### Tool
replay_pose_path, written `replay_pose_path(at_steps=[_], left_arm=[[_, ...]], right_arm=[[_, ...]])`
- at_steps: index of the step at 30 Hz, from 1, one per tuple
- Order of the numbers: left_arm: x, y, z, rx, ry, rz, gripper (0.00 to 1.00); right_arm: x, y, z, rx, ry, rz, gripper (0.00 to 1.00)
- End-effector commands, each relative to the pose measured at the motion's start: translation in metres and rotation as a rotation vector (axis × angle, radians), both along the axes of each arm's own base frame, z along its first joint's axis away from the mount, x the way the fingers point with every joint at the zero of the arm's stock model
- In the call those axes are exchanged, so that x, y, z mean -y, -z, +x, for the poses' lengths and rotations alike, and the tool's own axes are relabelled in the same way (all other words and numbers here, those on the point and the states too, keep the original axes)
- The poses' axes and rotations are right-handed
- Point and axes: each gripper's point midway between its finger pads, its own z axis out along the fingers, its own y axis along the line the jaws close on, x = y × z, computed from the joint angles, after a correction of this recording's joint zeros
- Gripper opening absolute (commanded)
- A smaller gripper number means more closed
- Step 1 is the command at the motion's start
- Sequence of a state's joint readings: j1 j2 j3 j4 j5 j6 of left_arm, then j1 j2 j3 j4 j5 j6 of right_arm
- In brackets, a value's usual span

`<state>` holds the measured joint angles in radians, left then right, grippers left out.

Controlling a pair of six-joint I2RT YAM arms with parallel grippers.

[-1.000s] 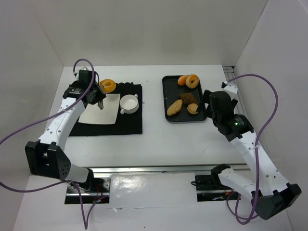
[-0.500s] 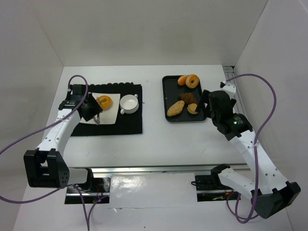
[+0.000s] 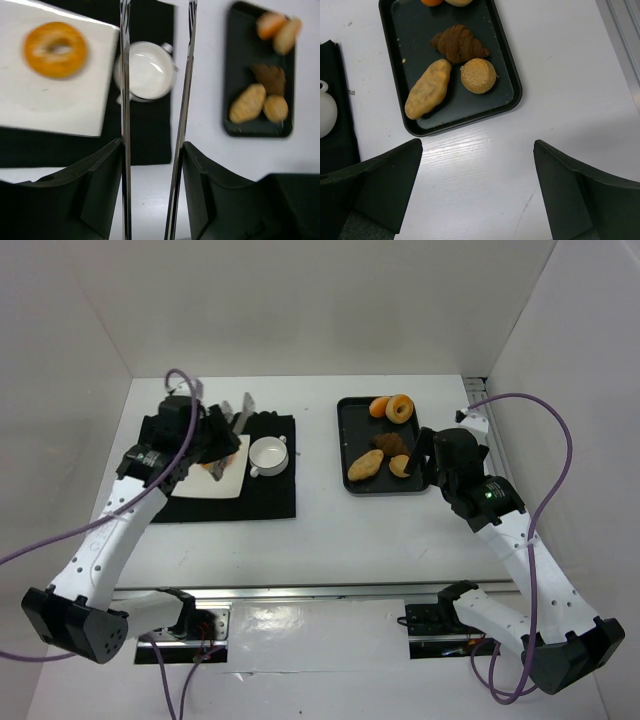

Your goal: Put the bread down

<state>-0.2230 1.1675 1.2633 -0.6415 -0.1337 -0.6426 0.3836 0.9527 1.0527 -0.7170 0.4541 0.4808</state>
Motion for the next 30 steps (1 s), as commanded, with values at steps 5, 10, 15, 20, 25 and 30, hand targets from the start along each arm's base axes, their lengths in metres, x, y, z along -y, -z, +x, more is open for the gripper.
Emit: replay_pose_path(at_steps=[5, 10, 15, 20, 25, 30], left_arm=[[0.13, 0.031, 0.003, 0.008, 0.328, 0.027, 0.59], [0.182, 0.085, -0.008, -0.072, 0.339, 0.067, 0.58], [0.201, 0.141, -0.024, -0.152, 0.269, 0.08, 0.57], [0.207, 0.17, -0.055, -0.182, 0.217, 0.13, 0.56], [0.203, 0.179, -0.059, -0.195, 0.227, 0.176, 0.83], [0.222, 0.177, -0.047, -0.19, 0.312, 0.241, 1.0]], right_arm=[[-0.005, -0.016, 0.003, 0.06, -0.012, 0.035, 0.99], [-0.002, -0.023, -0.003, 0.081, -0.019, 0.034, 0.99], [0.0, -0.026, -0.01, 0.08, -0.019, 0.033, 0.99], [0.003, -0.03, -0.017, 0.09, -0.019, 0.037, 0.99], [0.007, -0.028, -0.023, 0.096, -0.006, 0.042, 0.99], [0.005, -0.027, -0.026, 0.092, -0.022, 0.051, 0.99]])
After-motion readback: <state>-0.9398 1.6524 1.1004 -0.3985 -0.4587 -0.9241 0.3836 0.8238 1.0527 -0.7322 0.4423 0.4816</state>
